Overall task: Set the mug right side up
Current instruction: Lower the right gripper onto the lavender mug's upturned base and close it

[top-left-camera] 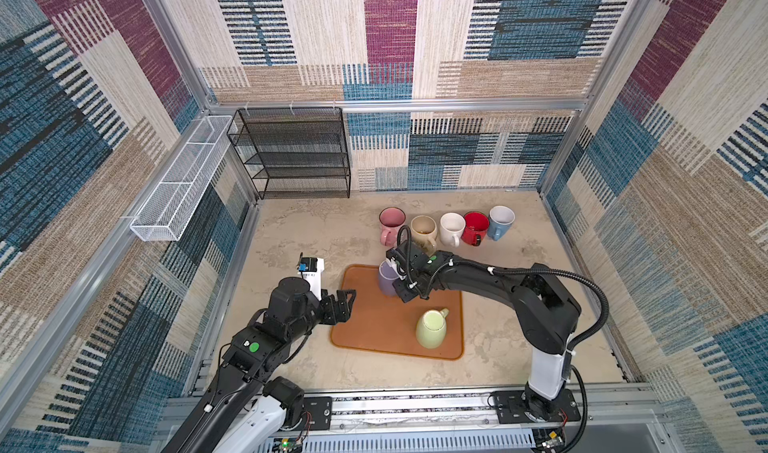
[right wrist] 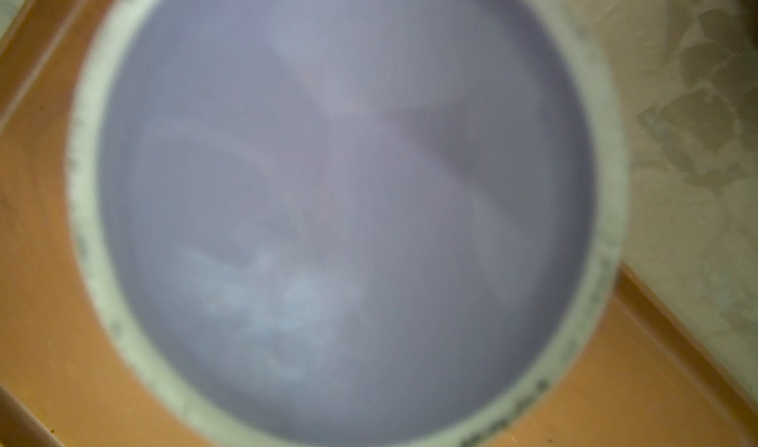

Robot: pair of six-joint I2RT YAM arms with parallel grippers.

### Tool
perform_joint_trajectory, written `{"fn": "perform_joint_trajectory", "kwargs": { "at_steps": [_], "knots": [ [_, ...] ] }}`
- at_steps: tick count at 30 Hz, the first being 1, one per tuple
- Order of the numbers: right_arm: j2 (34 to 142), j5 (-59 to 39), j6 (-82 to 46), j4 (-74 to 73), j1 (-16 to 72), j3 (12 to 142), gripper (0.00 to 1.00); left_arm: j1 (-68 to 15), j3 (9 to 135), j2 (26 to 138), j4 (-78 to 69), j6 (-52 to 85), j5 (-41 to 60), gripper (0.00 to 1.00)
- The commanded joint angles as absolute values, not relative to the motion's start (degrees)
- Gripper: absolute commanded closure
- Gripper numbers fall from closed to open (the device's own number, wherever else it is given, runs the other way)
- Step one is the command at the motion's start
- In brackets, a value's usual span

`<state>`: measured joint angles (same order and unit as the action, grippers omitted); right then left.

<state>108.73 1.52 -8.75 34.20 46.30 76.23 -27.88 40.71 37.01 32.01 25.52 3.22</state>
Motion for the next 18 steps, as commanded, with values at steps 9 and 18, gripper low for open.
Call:
{"fn": "perform_joint_trajectory", "kwargs": {
  "at_steps": [9,18],
  "knots": [
    [108.72,1.76,-8.79,33.88,46.23,76.73,0.94,-27.86,40.5,37.34,30.35,25.99,3.46,0.1],
    [106.31,-0.14,-8.79,31.51,46.23,75.89,1.0,-27.85,39.48,37.31,29.32,26.85,4.28,0.1]
  ]
}}
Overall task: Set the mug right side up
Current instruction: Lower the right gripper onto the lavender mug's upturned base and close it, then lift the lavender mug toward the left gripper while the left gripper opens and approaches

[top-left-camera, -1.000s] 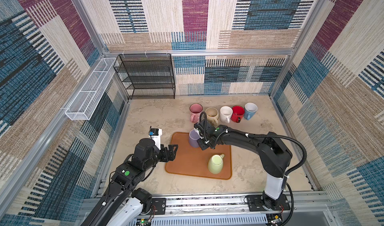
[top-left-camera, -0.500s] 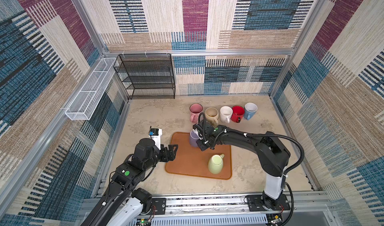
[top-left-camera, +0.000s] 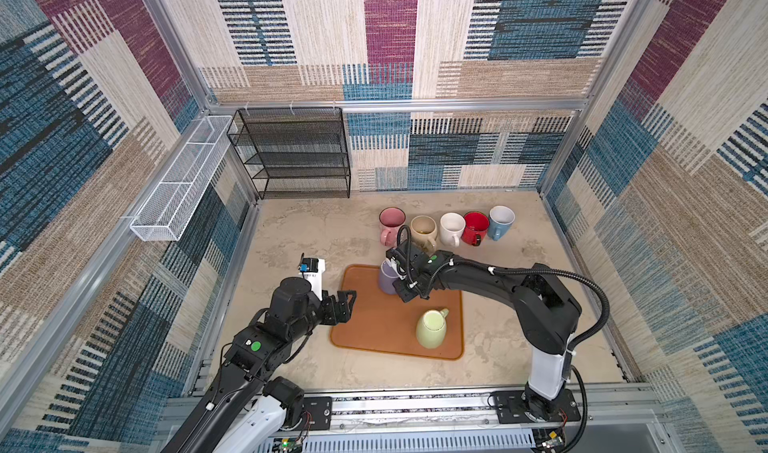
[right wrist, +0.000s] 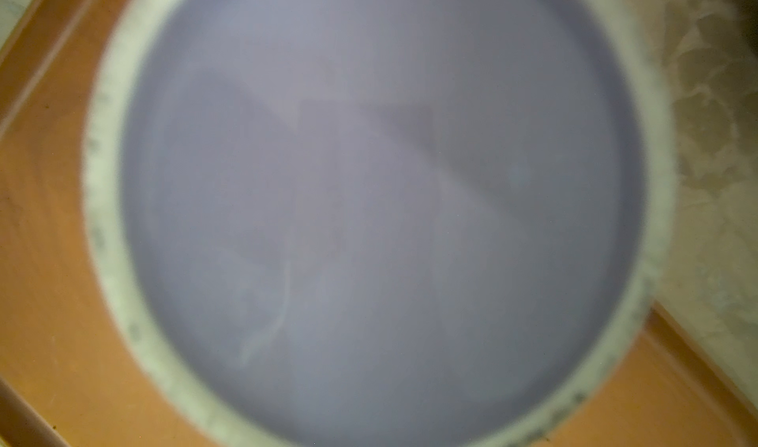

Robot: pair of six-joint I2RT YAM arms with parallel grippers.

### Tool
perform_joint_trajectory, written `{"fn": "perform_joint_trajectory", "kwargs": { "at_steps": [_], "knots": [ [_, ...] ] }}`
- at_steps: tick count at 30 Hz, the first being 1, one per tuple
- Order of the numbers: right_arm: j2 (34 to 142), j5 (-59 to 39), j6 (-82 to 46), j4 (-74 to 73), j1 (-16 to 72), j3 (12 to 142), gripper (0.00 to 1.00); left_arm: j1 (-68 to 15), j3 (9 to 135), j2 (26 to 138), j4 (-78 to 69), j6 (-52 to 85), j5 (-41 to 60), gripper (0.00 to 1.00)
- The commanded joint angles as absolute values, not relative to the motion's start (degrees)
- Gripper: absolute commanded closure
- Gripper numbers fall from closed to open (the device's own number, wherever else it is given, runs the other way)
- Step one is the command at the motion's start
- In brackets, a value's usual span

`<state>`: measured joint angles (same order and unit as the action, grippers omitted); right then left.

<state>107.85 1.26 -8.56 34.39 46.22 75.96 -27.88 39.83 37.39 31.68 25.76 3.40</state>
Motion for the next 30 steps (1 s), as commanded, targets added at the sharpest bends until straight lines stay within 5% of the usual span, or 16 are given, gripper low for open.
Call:
{"fn": "perform_joint_trajectory", "kwargs": {
  "at_steps": [1,30],
  "knots": [
    [105.64,-0.69,-8.79,30.94,46.23,75.73,1.0,-27.86,39.38,37.28,29.18,26.94,4.46,0.1],
    [81.51,-25.12,-15.35,0.9,43.72,57.88,1.0,-27.8,23.73,33.22,3.07,36.69,18.84,0.17]
  ]
}}
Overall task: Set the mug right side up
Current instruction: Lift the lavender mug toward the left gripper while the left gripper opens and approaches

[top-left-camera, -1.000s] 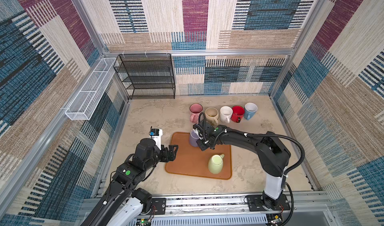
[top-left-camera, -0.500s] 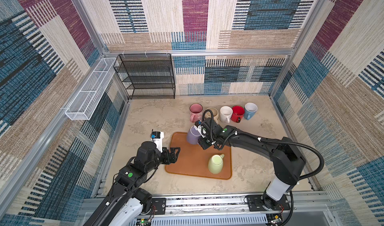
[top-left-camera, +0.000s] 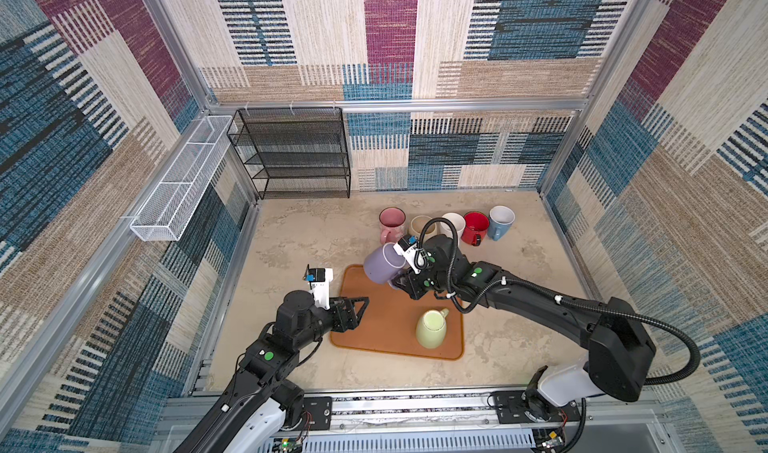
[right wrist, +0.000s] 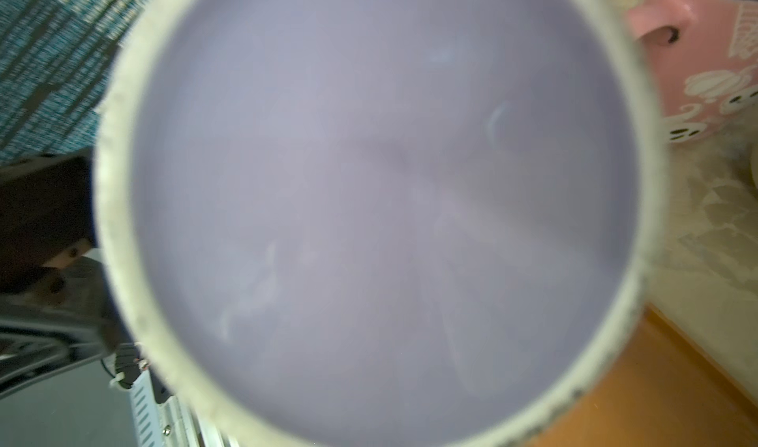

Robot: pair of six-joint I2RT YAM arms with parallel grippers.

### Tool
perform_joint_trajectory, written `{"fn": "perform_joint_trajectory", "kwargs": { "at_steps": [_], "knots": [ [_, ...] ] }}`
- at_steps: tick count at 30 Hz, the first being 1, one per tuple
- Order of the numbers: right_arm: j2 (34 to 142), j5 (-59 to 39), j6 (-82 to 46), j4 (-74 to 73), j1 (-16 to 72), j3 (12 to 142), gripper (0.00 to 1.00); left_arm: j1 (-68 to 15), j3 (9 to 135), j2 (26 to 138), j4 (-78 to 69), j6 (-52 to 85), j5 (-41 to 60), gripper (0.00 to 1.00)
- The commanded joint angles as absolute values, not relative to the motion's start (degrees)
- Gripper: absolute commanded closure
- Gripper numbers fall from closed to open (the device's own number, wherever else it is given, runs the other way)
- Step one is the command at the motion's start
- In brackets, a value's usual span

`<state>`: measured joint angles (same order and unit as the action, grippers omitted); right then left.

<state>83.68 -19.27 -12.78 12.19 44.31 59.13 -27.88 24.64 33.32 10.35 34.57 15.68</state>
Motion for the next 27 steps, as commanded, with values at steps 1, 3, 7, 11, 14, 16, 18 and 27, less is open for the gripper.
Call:
{"fn": "perform_joint_trajectory", "kwargs": {
  "at_steps": [1,3,7,11,14,16,18,27],
  "knots": [
    [80.7,-26.56,-16.13,-0.79,43.24,56.84,1.0,-27.85,23.18,33.22,1.67,37.04,19.53,0.19],
    [79.14,-29.07,-17.89,-4.21,42.5,54.85,1.0,-27.86,22.19,33.22,-1.03,37.52,20.82,0.22],
    [76.59,-33.64,-21.56,-11.24,40.78,51.09,1.0,-27.86,20.17,33.53,-6.84,38.77,23.47,0.3],
    [75.34,-37.14,-24.96,-17.6,39.63,48.19,1.0,-27.86,17.84,34.73,-14.09,41.08,25.81,0.41],
    [75.3,-39.21,-26.52,-20.89,39.46,47.13,1.0,-27.86,17.24,36.37,-17.88,42.02,27.12,0.45],
    [75.49,-40.36,-27.36,-22.71,39.38,46.74,1.0,-27.86,17.32,37.36,-19.32,42.17,27.67,0.45],
    [75.84,-41.24,-28.1,-23.89,39.38,46.6,1.0,-27.91,17.17,38.02,-21.37,42.58,28.02,0.45],
    [77.21,-46.0,-30.87,-28.88,39.37,46.15,1.0,-27.94,17.14,39.9,-28.23,43.64,28.83,0.48]
  ]
}}
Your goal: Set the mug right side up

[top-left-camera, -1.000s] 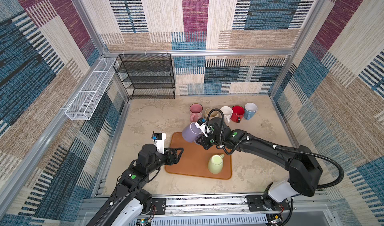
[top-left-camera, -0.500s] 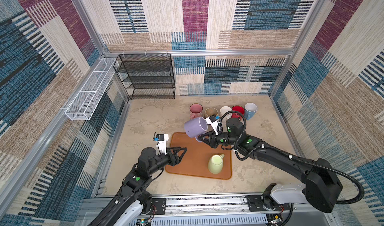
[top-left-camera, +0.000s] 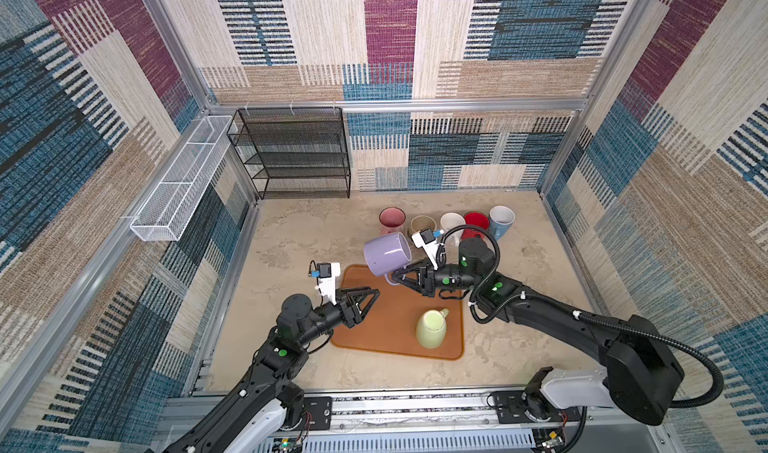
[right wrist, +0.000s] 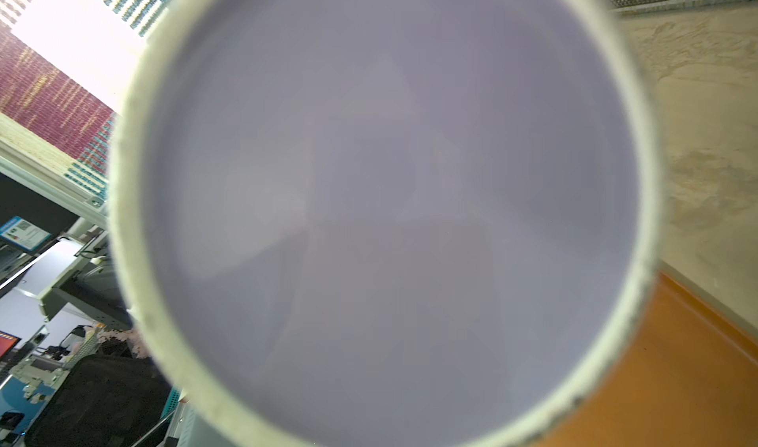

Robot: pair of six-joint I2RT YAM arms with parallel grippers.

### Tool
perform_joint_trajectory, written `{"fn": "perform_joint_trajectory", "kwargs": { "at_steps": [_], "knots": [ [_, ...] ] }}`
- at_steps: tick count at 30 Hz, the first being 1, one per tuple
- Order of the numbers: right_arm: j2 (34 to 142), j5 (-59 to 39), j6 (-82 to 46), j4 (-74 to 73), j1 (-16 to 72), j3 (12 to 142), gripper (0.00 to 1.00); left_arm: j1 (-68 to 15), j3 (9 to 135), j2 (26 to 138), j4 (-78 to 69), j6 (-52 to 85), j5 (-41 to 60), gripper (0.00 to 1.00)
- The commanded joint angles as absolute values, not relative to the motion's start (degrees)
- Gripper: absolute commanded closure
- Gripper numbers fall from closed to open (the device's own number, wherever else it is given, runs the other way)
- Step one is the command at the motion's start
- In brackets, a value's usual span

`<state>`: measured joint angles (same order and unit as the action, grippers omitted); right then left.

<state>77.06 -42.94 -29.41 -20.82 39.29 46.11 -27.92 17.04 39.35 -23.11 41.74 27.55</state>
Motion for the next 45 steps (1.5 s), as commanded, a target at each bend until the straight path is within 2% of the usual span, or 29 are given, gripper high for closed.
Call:
{"fn": "perform_joint_trajectory", "kwargs": {
  "at_steps": [1,4,13,33,41,45],
  "knots": [
    [77.34,-46.27,-31.15,-29.29,39.37,46.08,1.0,-27.88,17.23,40.29,-28.85,43.75,28.86,0.5],
    [77.65,-46.47,-31.28,-29.61,39.33,46.06,1.0,-27.87,17.4,41.73,-31.45,44.46,29.56,0.57],
    [78.35,-47.53,-31.64,-30.94,39.37,46.22,1.0,-28.12,17.99,45.04,-38.05,46.22,30.84,0.67],
    [79.84,-52.1,-33.91,-35.5,39.37,46.18,1.0,-29.08,19.95,49.13,-41.74,47.01,31.64,0.69],
    [80.86,-54.23,-35.5,-38.92,39.46,45.53,1.0,-29.28,20.42,49.76,-42.06,47.05,31.01,0.77],
    [81.2,-55.05,-35.77,-39.8,39.44,45.41,1.0,-29.31,20.57,49.97,-42.23,47.01,30.81,0.78]
  ]
}}
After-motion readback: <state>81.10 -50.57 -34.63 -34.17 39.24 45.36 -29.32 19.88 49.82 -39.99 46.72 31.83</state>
